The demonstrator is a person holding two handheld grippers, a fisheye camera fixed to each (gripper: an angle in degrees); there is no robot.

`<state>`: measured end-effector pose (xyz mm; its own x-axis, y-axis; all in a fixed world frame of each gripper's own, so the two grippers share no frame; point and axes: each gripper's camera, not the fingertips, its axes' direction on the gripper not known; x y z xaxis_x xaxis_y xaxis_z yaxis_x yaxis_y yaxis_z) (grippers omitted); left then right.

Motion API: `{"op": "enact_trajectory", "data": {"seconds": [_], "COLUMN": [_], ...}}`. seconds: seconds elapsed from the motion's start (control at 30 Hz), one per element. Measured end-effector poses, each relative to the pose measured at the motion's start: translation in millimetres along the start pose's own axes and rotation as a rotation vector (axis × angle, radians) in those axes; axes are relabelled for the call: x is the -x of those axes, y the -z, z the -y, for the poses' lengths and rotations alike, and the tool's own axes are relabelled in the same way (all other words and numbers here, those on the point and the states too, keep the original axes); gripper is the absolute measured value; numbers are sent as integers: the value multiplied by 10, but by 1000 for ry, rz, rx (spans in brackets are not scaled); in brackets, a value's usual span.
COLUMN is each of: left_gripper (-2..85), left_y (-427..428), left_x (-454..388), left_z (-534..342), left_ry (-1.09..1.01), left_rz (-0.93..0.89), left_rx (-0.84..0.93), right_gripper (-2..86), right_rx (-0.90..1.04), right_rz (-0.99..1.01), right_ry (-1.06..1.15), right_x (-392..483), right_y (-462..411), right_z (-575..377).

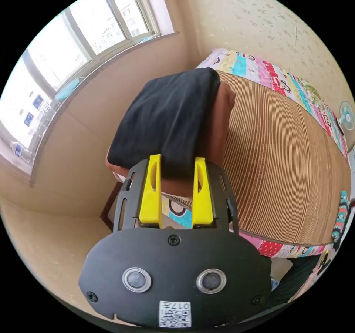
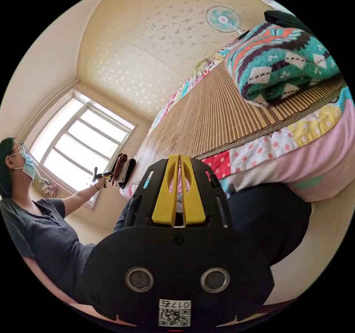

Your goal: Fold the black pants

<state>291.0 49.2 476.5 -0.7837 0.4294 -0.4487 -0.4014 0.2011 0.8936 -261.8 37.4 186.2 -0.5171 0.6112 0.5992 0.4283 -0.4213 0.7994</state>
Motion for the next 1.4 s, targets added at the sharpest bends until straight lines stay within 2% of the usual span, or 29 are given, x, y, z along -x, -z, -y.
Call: {"op": "enact_trajectory", "data": {"seconds": [0.1, 0.2, 0.27, 0.37, 0.5, 0.63, 0.77, 0.87, 0.93, 0.97, 1.07, 1.27, 1.4], "left_gripper": [113, 76, 53, 47, 45, 47, 49, 50, 50, 50, 51, 72, 65], "left_y": [-7, 219, 622, 1075, 1696, 2116, 1939, 1455, 1042, 771, 476, 750, 1037], "left_x": [95, 369, 606, 495, -337, -1790, -3358, -4281, -4737, -4948, -5224, -5128, -4533], "left_z": [31, 136, 200, 453, 727, 505, -313, -1069, -1473, -1736, -2360, -3012, -2702], "left_ry": [57, 143, 220, 211, -37, -415, -733, -854, -835, -803, -774, -847, -690], "left_rz": [-48, -225, -495, -724, -823, -1026, -1083, -1131, -1153, -1239, -1389, -1223, -1326], "left_rx": [-6, -45, -221, -320, -397, -404, -273, -191, -77, 1, 106, 89, -90], "right_gripper": [5, 5, 5, 5, 5, 5, 5, 5, 5, 5, 4, 4, 4], "right_rx": [-15, -17, 1, 25, 6, -24, -20, -7, -2, 0, 7, 5, 3], "right_rz": [8, 19, 14, 5, 26, 54, 66, 73, 77, 80, 79, 92, 97], "right_ry": [-19, -24, -18, -1, -2, -25, -29, -21, -20, -23, -24, -23, -25], "right_x": [-64, -113, -123, -127, -193, -285, -344, -368, -388, -406, -432, -521, -570], "right_y": [49, 54, 36, 17, 79, 149, 160, 140, 127, 117, 89, 57, 2], "right_z": [37, 84, 122, 161, 178, 175, 208, 242, 262, 276, 302, 372, 415]}}
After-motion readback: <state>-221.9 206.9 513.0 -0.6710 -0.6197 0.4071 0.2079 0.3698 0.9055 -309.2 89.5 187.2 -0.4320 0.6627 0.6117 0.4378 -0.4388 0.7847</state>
